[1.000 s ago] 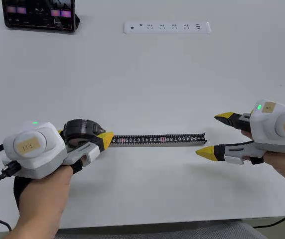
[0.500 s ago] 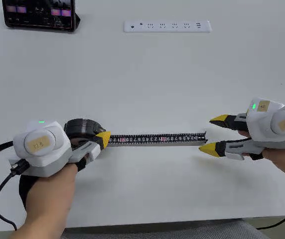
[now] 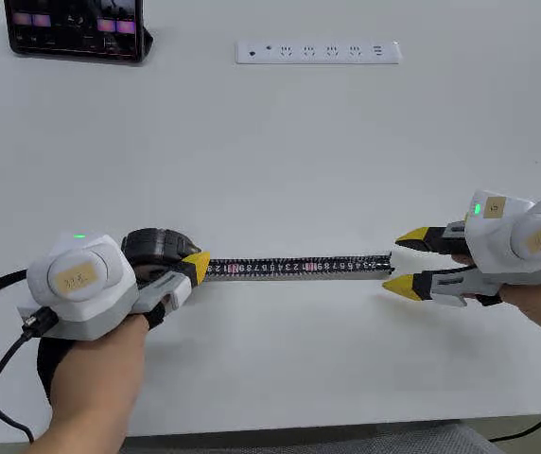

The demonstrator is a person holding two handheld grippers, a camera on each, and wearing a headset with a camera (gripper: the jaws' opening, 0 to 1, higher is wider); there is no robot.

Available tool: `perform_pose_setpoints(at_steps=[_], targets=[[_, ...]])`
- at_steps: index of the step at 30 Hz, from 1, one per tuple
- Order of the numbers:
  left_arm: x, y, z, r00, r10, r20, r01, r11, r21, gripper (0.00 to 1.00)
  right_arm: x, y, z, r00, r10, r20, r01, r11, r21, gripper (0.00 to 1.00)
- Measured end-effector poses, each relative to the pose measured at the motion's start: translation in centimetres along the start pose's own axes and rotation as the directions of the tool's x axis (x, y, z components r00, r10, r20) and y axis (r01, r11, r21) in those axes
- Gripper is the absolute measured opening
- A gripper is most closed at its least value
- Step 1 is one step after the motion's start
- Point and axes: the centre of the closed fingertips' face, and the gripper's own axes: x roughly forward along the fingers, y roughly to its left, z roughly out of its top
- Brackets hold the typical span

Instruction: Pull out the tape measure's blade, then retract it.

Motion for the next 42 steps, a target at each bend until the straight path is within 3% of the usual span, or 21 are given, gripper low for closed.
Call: perform_pose_setpoints(at_steps=[16, 42], targets=[[0.1, 0.0, 0.0, 1.0, 0.002, -0.004, -0.002, 1.0, 0.0, 0.62, 1.2, 0.2, -0.5, 0.9932, 0.098, -0.063, -0.104, 0.989, -0.108, 0.19], [0.2, 0.0, 0.0, 0.9999, 0.009, -0.011, -0.009, 1.0, -0.007, 0.63, 1.5, 0.2, -0.3, 0.9891, 0.132, -0.066, -0.14, 0.98, -0.144, 0.12]])
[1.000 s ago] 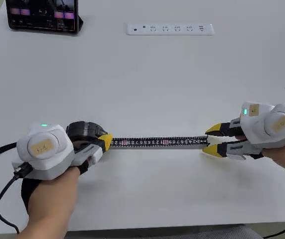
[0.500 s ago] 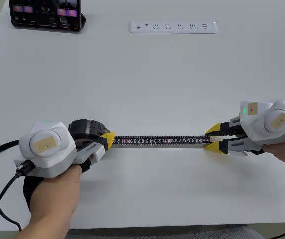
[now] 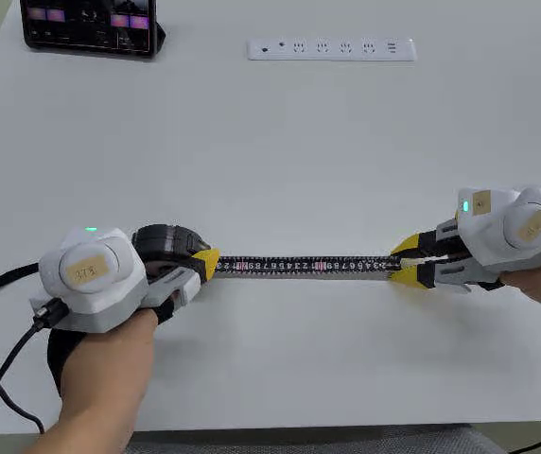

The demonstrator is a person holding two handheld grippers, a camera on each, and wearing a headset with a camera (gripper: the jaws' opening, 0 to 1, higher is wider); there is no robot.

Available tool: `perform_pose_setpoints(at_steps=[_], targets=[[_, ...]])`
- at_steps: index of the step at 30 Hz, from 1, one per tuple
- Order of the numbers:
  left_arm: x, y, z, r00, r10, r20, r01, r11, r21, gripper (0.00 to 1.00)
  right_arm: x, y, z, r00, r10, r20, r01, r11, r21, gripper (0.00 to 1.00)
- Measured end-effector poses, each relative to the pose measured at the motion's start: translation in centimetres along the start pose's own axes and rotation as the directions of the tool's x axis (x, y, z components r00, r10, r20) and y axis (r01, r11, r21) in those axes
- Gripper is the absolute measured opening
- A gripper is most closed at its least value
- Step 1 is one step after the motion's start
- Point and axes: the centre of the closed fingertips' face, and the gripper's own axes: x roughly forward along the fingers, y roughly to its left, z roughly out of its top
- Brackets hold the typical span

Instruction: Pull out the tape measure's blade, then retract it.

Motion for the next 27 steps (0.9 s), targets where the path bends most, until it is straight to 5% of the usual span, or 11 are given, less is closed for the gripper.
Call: perform_pose_setpoints(at_steps=[27], targets=[[-0.11, 0.2, 0.12, 0.9999, -0.005, 0.01, 0.005, 1.0, -0.002, 0.62, 0.11, 0.06, 0.03, 0.9999, -0.01, 0.001, 0.01, 1.0, 0.017, 0.11]])
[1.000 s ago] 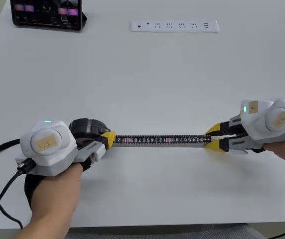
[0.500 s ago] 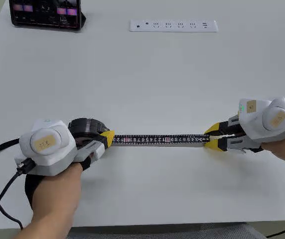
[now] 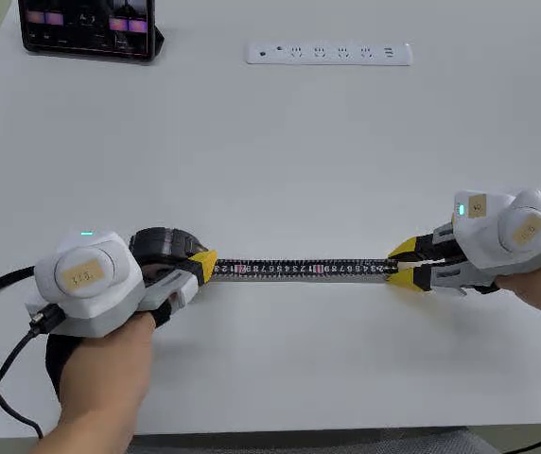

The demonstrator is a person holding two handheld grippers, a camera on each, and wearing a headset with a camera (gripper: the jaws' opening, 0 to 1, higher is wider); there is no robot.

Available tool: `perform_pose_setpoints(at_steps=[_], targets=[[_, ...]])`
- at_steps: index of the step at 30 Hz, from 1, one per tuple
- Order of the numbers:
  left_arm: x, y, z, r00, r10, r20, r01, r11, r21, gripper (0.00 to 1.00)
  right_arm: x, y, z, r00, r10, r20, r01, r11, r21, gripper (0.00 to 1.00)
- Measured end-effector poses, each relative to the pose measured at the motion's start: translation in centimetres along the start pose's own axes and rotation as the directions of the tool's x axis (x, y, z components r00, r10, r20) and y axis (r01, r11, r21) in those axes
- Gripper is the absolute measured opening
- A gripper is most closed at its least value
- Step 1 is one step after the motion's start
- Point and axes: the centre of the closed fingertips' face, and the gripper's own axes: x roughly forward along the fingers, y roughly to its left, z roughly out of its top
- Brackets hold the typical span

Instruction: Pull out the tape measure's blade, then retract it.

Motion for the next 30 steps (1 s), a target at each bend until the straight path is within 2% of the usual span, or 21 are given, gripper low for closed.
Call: perform_pose_setpoints(at_steps=[6, 16, 27, 30], targets=[[0.03, 0.0, -0.03, 1.0, 0.002, 0.0, -0.002, 1.0, 0.012, 0.61, -0.02, -0.03, -0.05, 1.0, -0.001, -0.004, 0.001, 1.0, -0.005, 0.11], [0.01, 0.02, -0.13, 0.9998, -0.002, -0.022, 0.002, 1.0, 0.031, 0.6, -0.1, -0.09, -0.1, 1.0, 0.0, -0.008, 0.0, 1.0, -0.008, 0.1], [-0.08, 0.02, -0.22, 0.9996, -0.007, -0.028, 0.007, 1.0, 0.025, 0.59, -0.06, -0.22, -0.02, 0.9998, -0.001, -0.018, 0.0, 1.0, -0.011, 0.1], [-0.06, 0.01, -0.24, 0.9996, -0.009, -0.028, 0.009, 1.0, 0.02, 0.59, 0.1, -0.27, 0.36, 1.0, 0.005, -0.002, -0.005, 1.0, -0.004, 0.1]])
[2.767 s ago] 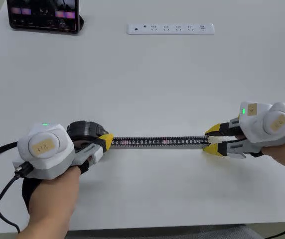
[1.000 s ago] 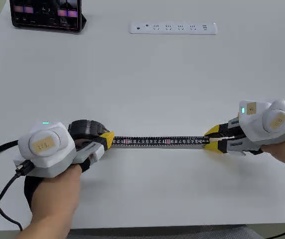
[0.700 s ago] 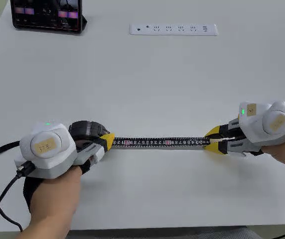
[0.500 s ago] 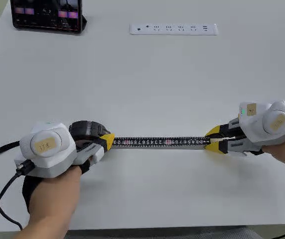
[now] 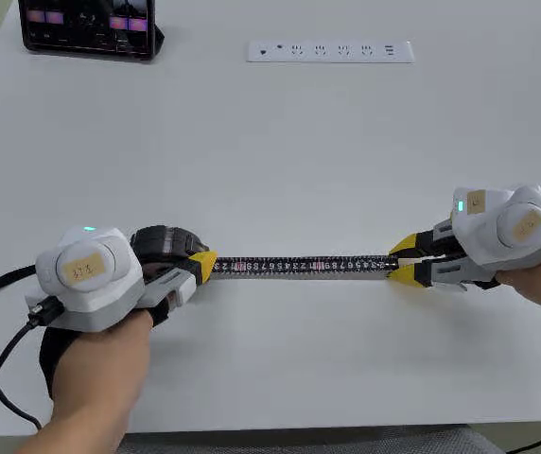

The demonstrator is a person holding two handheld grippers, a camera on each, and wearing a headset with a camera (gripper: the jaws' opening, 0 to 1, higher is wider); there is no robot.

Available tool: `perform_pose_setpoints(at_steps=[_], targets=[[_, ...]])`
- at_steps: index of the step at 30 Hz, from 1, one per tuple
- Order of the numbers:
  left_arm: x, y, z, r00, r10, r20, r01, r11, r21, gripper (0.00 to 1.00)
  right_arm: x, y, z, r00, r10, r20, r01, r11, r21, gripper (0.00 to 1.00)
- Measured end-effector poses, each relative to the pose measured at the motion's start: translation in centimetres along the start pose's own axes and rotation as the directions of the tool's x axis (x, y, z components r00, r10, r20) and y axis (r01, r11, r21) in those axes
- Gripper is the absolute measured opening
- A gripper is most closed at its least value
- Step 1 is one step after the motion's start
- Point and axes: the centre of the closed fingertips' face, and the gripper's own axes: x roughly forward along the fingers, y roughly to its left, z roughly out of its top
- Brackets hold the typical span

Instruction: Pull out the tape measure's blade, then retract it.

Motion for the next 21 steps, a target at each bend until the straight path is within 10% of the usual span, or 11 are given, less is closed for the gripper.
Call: perform_pose_setpoints(at_steps=[21], targets=[[0.1, -0.1, 0.0, 0.9999, -0.016, -0.005, 0.015, 1.0, -0.017, 0.59, 1.8, 0.5, 2.4, 0.9991, 0.03, 0.028, -0.029, 0.999, -0.025, 0.11]])
